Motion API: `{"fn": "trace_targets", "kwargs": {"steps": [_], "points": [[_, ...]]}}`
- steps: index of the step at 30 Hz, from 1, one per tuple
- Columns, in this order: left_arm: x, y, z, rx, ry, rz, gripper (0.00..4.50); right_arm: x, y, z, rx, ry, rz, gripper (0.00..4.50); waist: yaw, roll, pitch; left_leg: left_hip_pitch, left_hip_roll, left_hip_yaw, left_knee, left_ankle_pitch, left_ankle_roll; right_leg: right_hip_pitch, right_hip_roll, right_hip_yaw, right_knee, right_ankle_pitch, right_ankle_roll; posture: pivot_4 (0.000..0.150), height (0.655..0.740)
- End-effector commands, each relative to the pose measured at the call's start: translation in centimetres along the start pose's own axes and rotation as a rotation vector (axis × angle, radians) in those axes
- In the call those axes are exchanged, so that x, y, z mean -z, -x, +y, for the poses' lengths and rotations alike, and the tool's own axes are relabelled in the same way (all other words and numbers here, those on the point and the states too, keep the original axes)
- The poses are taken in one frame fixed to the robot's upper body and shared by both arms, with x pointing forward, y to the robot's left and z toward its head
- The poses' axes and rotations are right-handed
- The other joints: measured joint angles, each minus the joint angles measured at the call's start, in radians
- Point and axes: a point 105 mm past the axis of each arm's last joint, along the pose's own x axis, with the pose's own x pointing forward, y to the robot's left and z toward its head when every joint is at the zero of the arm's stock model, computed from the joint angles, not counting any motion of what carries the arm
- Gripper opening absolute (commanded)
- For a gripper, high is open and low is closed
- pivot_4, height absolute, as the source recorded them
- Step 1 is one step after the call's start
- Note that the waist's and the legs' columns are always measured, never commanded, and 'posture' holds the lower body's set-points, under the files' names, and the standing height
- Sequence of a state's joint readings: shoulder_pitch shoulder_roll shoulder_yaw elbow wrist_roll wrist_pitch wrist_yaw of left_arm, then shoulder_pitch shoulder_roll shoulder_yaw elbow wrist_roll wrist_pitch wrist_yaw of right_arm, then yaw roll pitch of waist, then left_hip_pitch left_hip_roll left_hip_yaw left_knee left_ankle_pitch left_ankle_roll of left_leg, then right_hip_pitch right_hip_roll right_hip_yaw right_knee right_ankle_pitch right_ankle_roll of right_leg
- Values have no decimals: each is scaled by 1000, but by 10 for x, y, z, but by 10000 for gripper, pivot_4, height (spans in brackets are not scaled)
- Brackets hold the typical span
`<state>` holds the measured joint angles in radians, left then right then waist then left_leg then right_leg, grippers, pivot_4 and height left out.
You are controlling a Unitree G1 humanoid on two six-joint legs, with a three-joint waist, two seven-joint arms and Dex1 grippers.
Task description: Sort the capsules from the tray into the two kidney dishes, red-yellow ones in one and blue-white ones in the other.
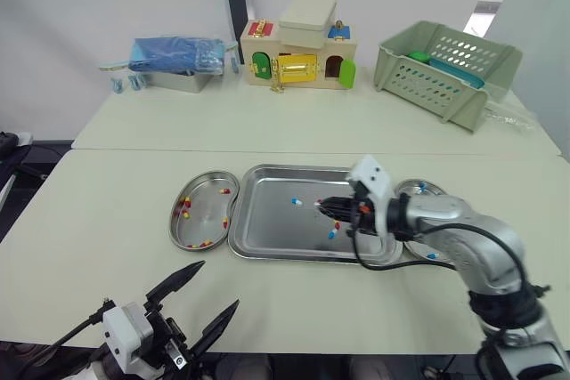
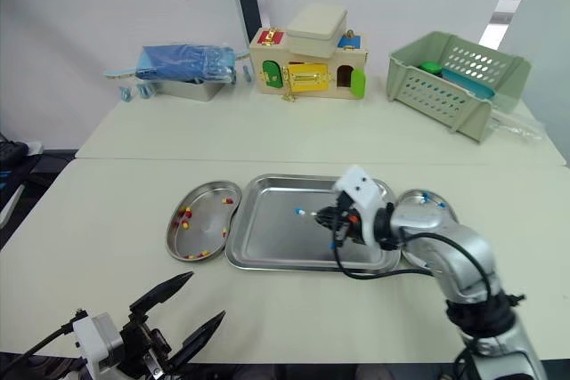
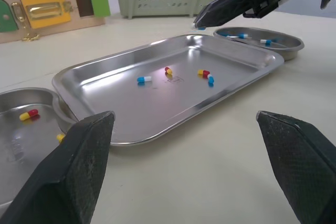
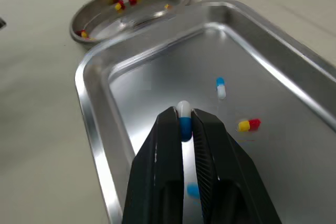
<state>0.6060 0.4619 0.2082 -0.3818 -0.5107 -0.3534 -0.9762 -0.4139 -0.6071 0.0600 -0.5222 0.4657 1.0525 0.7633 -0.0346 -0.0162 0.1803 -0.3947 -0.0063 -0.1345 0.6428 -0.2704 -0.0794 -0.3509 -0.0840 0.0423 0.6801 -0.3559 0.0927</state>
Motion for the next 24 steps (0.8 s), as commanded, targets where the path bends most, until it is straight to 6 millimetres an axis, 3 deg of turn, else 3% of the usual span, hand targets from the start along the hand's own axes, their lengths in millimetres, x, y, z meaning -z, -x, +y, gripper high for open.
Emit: {"fn": "trace_targets", "kwargs": {"steps": [1, 3, 10, 18, 24], "points": [[-6, -4, -6, 100, -10, -27, 45000, 3, 42, -19, 91, 35, -5, 4329, 3, 0, 0, 0, 0, 0, 0, 0, 0, 0, 0, 0, 0, 0, 0, 1500, 7400], [-6, -7, -7, 158, -19, -31, 45000, 17, 67, -35, 184, 32, 42, 4329, 4, 0, 0, 0, 0, 0, 0, 0, 0, 0, 0, 0, 0, 0, 0, 1500, 7400], [-4, -16, -5, 247, -6, -52, 45000, 52, 116, -62, 397, -1, 134, 4329, -1, 0, 0, 2, 0, 1, 0, 0, 0, 2, 0, 0, 1, 0, 0, 1500, 7400], [-1, -17, -3, 279, -1, -57, 45000, 60, 119, -72, 499, -35, 122, 4329, -1, 1, 0, 2, 0, 1, 0, 0, 0, 3, 0, 0, 1, 0, 0, 1500, 7400], [-1, -16, -2, 274, -3, -56, 45000, 62, 120, -71, 492, -41, 118, 19798, 1, 1, 0, 2, 0, 1, 0, 0, 0, 3, 0, 0, 0, 0, 0, 1500, 7400]]}}
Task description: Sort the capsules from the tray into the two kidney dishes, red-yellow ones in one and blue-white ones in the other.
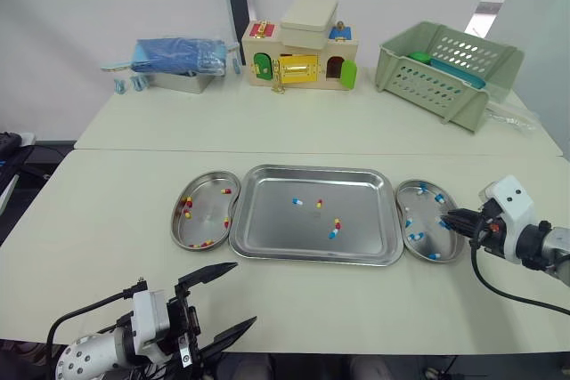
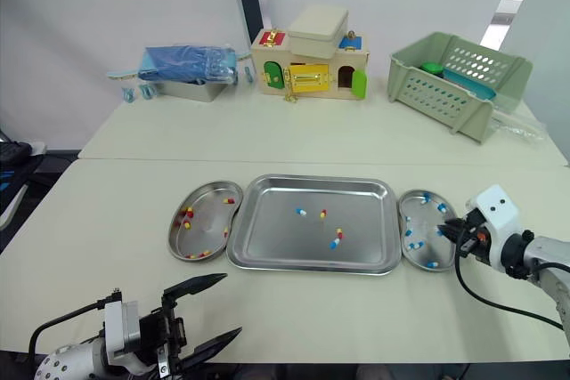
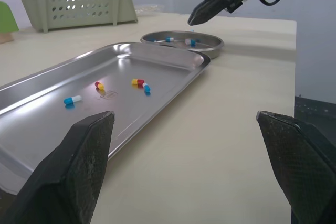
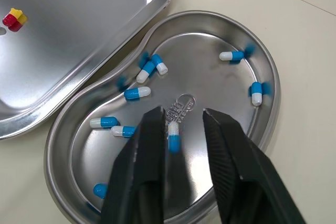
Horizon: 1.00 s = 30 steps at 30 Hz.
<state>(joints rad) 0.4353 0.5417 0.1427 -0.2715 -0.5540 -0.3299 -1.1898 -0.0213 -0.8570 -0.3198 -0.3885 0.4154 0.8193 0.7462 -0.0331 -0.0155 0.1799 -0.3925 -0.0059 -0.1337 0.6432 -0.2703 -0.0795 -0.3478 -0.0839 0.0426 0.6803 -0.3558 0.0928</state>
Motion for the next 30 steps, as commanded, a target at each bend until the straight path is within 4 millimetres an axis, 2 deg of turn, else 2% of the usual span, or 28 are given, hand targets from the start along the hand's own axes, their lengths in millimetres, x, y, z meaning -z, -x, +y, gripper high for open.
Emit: {"fn": "trace_targets", "kwargs": {"steps": [1, 5, 8, 11, 14, 18, 21, 24, 30], "points": [[-6, 1, 1, -7, -8, -23, 45000, -9, 4, -3, 12, 28, -33, 22442, 0, 0, 0, 0, 0, 0, 0, 0, 0, 0, 0, 0, 0, 0, 0, 1500, 7400], [-5, 2, 1, -26, -7, -22, 45000, -10, 4, -6, 9, 30, -46, 33784, 0, 0, 0, 0, 0, 0, 0, 0, 0, 0, 0, 0, 0, 0, 0, 1500, 7400], [-4, 1, 4, -58, 1, -24, 45000, -12, 7, -9, 0, 46, -78, 44220, 0, 0, 0, 0, 0, 0, 0, 0, 0, 0, 0, 0, 0, 0, 0, 1500, 7400], [-3, 1, 5, -88, 3, -23, 45000, -16, 15, -11, -22, 29, -148, 44689, 0, 0, 0, 0, 0, 0, 0, 0, 0, 0, 0, 0, 0, 0, 0, 1500, 7400], [-3, 4, 8, -122, -9, -13, 45000, -12, 28, -16, -40, 23, -183, 44689, 2, 0, 0, 0, 0, 0, 0, 0, 0, 1, 0, 0, 0, 0, 0, 1500, 7400], [-4, 13, 17, -206, -33, 9, 45000, 4, 48, -44, 20, -13, -218, 44689, 2, 0, 0, 4, 0, 0, 0, 0, 0, 5, 0, -1, -1, 0, 0, 1500, 7400], [-2, 21, 15, -259, -30, 25, 45000, 17, 58, -67, 72, -41, -209, 44689, -2, 0, 0, 10, 0, 1, -1, 0, 0, 10, 0, 0, -2, 0, 0, 1500, 7400], [-1, 24, 9, -277, -25, 34, 45000, 26, 62, -84, 110, -58, -196, 44689, -7, 0, 0, 12, 0, 2, -2, 0, 0, 11, 0, 1, -2, 0, 0, 1500, 7400], [-1, 27, 5, -306, -27, 39, 45000, 35, 59, -98, 126, -38, -172, 44689, -7, 1, 0, 12, 0, 2, -1, 0, 0, 11, 0, 1, -2, 0, 0, 1500, 7400]]}}
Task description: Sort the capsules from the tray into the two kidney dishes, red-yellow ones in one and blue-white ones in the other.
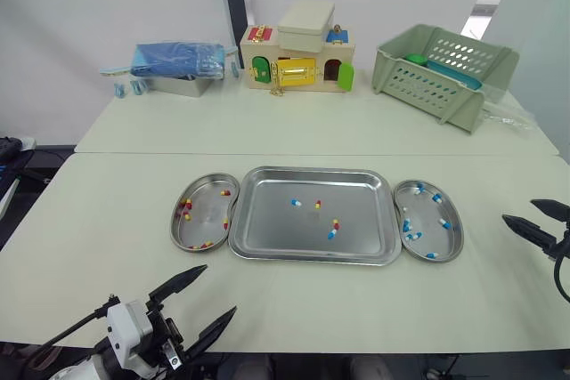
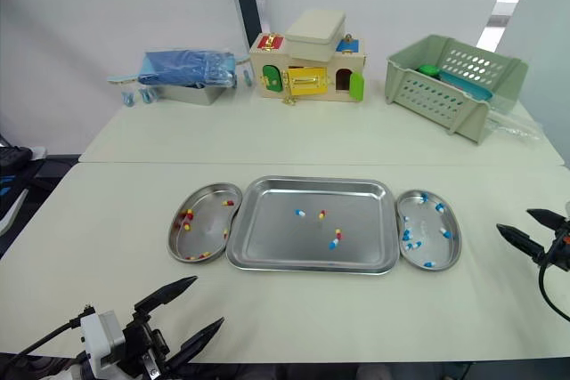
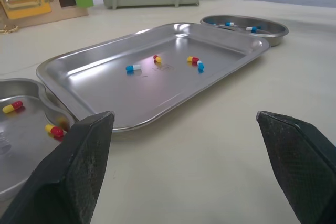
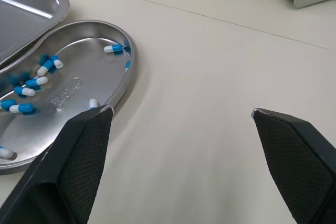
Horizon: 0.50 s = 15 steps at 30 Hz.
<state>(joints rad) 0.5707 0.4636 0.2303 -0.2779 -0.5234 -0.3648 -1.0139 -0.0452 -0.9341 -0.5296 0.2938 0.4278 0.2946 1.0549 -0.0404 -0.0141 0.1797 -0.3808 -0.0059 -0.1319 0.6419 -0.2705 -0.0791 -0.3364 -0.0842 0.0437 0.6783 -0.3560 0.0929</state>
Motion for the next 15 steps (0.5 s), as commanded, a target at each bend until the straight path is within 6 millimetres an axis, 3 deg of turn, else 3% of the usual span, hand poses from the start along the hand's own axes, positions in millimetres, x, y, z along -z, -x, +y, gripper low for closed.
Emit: {"fn": "trace_targets", "kwargs": {"steps": [1, 10, 15], "points": [[-10, 1, 0, -11, -49, -26, 45000, -7, 2, -7, 6, 57, -9, 44689, 1, 0, 0, 0, 0, 0, 0, 0, 0, 0, 0, 0, 0, 0, 0, 1500, 7400], [-9, 2, -4, -7, -39, -21, 45000, -20, -4, 5, -70, 112, -19, 44689, 0, 1, 0, 0, 0, 0, 0, 0, 0, 0, 0, 0, 0, 0, 0, 1500, 7400], [-11, -4, 3, -10, -44, -35, 45000, -56, -20, 49, -258, 193, -50, 44689, -1, 3, -1, 0, 0, 0, 0, 0, 0, 0, 0, 0, 0, 0, 0, 1500, 7400]]}}
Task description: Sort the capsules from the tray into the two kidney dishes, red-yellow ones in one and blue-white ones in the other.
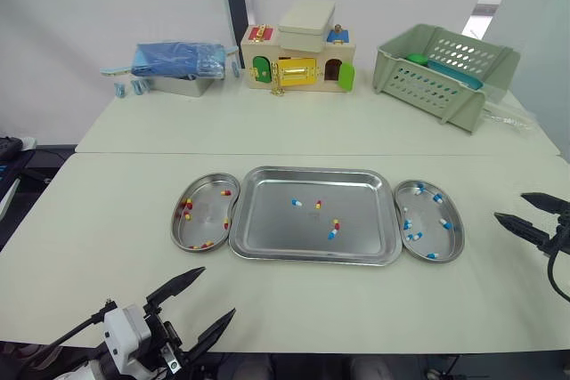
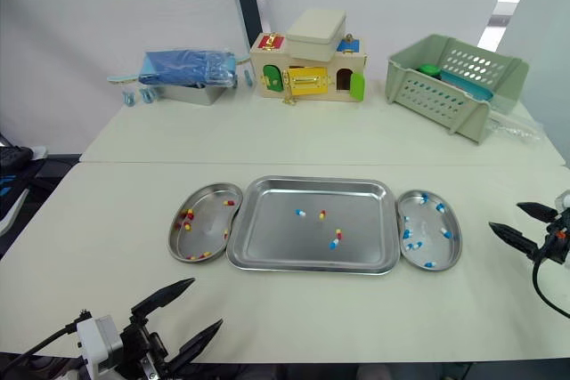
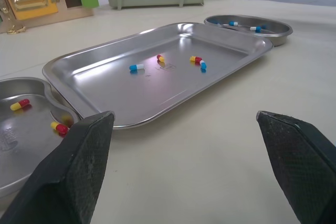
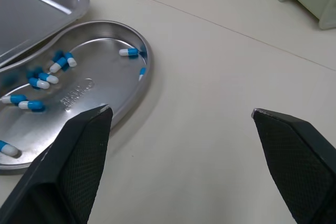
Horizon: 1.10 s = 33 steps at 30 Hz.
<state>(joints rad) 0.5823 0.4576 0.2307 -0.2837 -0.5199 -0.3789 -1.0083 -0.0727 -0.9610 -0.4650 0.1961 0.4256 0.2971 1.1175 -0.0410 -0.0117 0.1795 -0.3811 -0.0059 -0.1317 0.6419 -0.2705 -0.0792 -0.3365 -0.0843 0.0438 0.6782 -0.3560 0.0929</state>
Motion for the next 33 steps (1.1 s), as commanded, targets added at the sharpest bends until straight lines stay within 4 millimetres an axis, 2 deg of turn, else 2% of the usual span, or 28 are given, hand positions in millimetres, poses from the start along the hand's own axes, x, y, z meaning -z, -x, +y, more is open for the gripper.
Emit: {"fn": "trace_targets", "kwargs": {"steps": [1, 4, 9, 12, 16, 22, 25, 33], "points": [[-10, -5, 7, -7, -37, -34, 45000, -47, -18, 33, -166, 104, -58, 44689, -1, 1, -1, 0, 0, 0, 0, 0, 0, 0, 0, 0, 0, 0, 0, 1500, 7400], [-10, -5, 7, 4, -33, -32, 45000, -73, -42, 69, -312, 134, -74, 44689, -6, 2, -1, 0, 0, -1, 0, 0, 0, 0, 0, 0, 0, 0, 0, 1500, 7400], [-9, -2, 7, -18, -19, -29, 45000, -99, -85, 118, -468, 164, -81, 44689, -1, 0, 0, -1, 0, -2, 0, 0, 0, 0, 0, -1, -1, 0, 0, 1500, 7400], [-10, 0, 3, -28, -14, -28, 45000, -111, -113, 145, -530, 180, -89, 44689, -1, -2, 1, -1, 0, -2, 0, 0, 0, -1, 0, -2, -1, 0, 0, 1500, 7400], [-10, 4, -2, -35, -8, -20, 45000, -113, -143, 178, -604, 157, -64, 44689, 2, -2, 1, -3, 0, -3, -1, 0, 0, -3, 0, -2, -1, 0, 0, 1500, 7400], [-10, 4, -2, -44, -13, -22, 45000, -122, -187, 191, -547, 191, -32, 44689, 6, -2, 1, -4, 0, -2, 0, 0, 0, -6, 0, -1, 1, 0, 0, 1500, 7400], [-10, 3, -3, -47, -18, -24, 45000, -127, -195, 195, -535, 186, -34, 44689, 6, -2, 1, -4, 0, -2, -1, 0, 0, -7, 0, -1, 1, 0, 0, 1500, 7400], [-9, 6, -6, -69, -23, -20, 45000, -124, -206, 202, -518, 192, -12, 44689, 2, -2, 1, -4, 0, -2, -1, 0, 0, -8, 0, -1, 2, 0, 0, 1500, 7400]]}}
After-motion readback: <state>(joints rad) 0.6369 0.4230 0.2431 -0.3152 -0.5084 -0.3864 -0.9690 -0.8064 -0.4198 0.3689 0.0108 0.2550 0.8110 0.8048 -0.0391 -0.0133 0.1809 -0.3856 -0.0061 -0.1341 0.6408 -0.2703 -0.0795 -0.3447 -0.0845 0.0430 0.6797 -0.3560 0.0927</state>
